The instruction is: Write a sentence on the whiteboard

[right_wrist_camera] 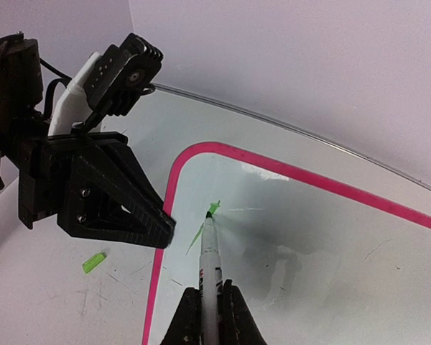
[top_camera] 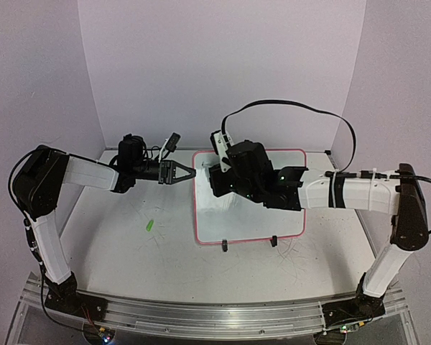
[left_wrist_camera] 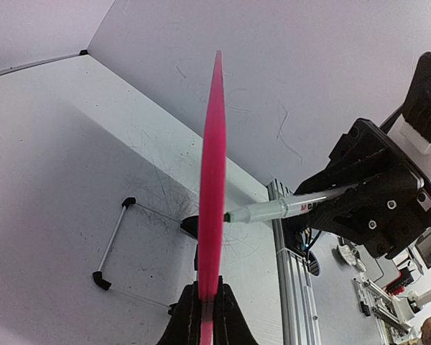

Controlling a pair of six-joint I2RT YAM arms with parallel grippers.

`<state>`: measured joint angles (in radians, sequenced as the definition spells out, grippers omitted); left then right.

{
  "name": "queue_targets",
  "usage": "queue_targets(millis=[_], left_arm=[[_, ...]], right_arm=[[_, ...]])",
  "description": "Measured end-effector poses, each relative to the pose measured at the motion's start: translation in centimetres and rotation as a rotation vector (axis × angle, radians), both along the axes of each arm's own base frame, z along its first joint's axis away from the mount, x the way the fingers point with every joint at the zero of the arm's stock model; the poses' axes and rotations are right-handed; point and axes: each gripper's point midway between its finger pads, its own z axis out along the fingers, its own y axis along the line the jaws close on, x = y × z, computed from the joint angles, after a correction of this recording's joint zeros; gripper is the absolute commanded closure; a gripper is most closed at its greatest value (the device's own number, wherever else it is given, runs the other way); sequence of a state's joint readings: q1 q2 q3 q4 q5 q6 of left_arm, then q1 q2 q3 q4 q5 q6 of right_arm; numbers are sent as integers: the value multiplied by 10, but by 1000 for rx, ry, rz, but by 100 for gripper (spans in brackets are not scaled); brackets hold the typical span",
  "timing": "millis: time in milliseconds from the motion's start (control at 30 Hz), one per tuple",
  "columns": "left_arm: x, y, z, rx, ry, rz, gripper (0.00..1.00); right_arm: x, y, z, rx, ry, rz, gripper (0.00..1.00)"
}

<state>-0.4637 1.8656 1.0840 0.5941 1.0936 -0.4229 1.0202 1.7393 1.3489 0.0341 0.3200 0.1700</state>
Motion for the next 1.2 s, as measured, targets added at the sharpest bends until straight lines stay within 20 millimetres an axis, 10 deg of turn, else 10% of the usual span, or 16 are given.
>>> queue_targets(millis=[1200], left_arm=[[1, 0, -1, 2, 2, 5, 100]], right_arm=[[-21, 7, -32, 3, 82, 34, 100]])
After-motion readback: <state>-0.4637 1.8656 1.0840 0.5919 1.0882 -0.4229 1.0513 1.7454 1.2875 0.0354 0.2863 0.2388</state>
